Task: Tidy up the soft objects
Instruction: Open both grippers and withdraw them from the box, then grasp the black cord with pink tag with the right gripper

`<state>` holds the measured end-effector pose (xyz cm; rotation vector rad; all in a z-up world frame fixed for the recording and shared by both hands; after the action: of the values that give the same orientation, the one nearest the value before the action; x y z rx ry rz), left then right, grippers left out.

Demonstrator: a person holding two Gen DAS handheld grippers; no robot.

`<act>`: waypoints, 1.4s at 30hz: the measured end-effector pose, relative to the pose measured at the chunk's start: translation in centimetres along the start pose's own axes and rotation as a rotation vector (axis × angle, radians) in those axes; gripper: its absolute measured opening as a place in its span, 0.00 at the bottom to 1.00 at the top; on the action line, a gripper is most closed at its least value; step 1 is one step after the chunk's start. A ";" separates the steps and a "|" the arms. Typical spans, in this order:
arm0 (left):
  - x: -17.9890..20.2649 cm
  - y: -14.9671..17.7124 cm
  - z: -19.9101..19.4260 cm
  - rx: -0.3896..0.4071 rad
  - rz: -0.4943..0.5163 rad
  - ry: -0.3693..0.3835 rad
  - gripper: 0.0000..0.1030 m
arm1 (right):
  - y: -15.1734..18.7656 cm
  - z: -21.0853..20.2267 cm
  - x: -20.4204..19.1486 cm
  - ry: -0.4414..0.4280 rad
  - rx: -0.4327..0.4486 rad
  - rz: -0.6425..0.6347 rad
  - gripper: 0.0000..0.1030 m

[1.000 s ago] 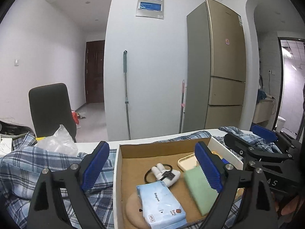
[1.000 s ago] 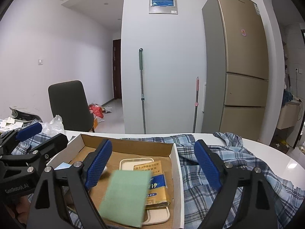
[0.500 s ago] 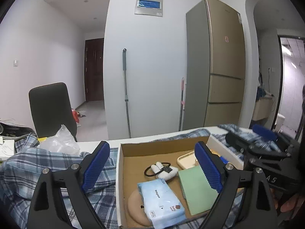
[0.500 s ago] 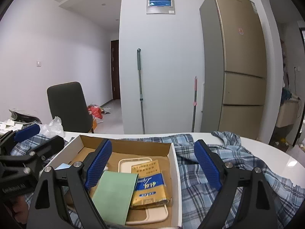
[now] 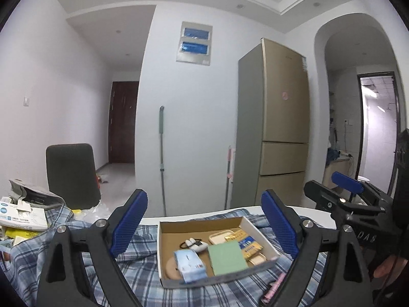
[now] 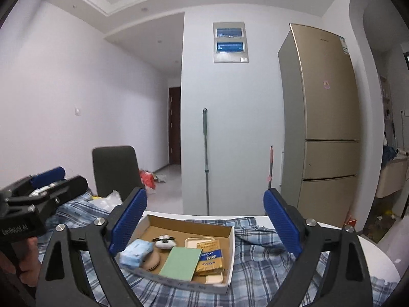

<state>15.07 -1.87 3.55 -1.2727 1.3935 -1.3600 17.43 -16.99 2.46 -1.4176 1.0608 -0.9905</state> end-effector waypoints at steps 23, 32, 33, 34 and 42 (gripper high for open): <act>1.5 6.4 -5.6 -0.049 0.004 -0.029 1.00 | 7.0 -5.0 0.3 -0.022 -0.108 0.088 0.94; 2.4 6.6 -5.8 -0.036 0.063 -0.037 1.00 | 8.4 -3.9 -1.1 -0.026 -0.171 0.017 0.95; 2.3 6.7 -5.7 -0.040 0.060 -0.040 1.00 | 8.4 -3.8 -1.0 -0.025 -0.175 0.020 0.95; 2.1 6.7 -5.6 -0.046 0.054 -0.042 1.00 | 8.5 -3.8 -0.9 -0.024 -0.179 0.024 0.95; 0.2 8.4 -3.1 -0.175 0.002 -0.093 1.00 | 9.7 -2.4 -0.6 -0.047 -0.262 0.056 0.95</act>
<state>10.97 -2.20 -4.40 -1.4287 1.4731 -1.1821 14.07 -17.46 -6.99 -1.6039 1.2221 -0.7949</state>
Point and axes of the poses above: each gripper's, at about its wrist camera, not at the fingertips, and z roughly the way its jaws point, x to its right, y to its underside, the point moved 10 cm from there along z, roughly the way its jaws point, and after that the axes turned 2 degrees about -z, right-handed, at the moved point
